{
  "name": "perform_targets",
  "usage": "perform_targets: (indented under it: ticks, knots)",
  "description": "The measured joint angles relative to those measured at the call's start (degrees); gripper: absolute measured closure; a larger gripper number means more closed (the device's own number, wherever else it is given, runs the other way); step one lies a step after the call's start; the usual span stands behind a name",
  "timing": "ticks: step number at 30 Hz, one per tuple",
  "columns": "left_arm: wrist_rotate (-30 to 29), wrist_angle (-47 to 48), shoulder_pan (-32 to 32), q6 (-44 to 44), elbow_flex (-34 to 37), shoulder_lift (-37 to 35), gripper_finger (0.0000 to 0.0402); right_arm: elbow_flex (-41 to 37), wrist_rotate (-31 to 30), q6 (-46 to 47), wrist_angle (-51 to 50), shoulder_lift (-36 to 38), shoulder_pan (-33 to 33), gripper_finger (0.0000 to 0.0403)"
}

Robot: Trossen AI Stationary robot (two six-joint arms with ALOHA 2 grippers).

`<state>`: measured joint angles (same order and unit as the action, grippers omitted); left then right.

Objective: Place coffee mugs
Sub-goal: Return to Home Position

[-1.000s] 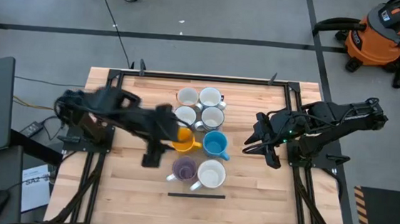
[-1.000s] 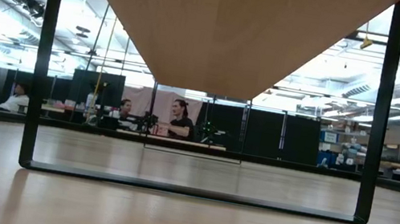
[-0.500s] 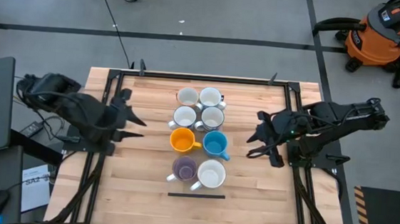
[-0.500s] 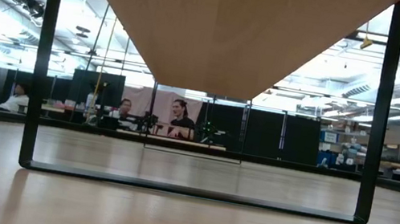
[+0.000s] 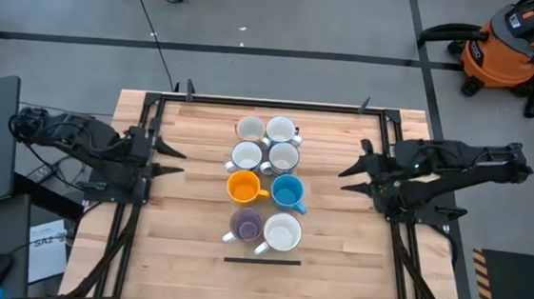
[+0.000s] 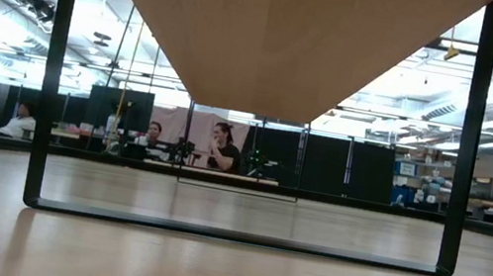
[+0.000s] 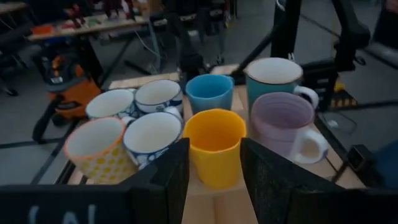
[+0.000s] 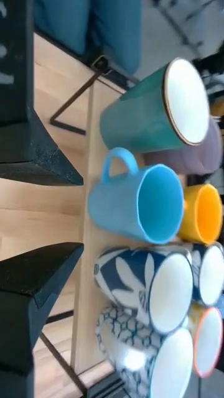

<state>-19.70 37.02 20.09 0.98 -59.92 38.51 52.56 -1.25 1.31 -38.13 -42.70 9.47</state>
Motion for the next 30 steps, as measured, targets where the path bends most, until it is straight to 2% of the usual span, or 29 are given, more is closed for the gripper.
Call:
perform_targets:
  ticks: [6, 13, 21, 30]
  knots:
    - [-0.01, -4.26, -1.64, 0.14, 10.11, -9.99, 0.0253, -7.32, 3.99, -0.12, 5.56, 10.14, -4.38, 0.0238]
    - [-0.06, -8.99, -1.68, -0.14, 19.52, -20.55, 0.0253, -15.17, 6.79, -2.37, 14.18, 20.21, -6.42, 0.0238]
    - [-0.24, -10.93, -1.68, 0.2, 27.6, -29.89, 0.0253, -21.74, 6.94, -3.07, 17.38, 27.22, -7.87, 0.0238]
    - [-1.4, -14.26, -1.68, 2.86, 34.87, -37.53, 0.0253, -33.12, 6.52, -6.37, 30.29, 34.44, -8.25, 0.0238]
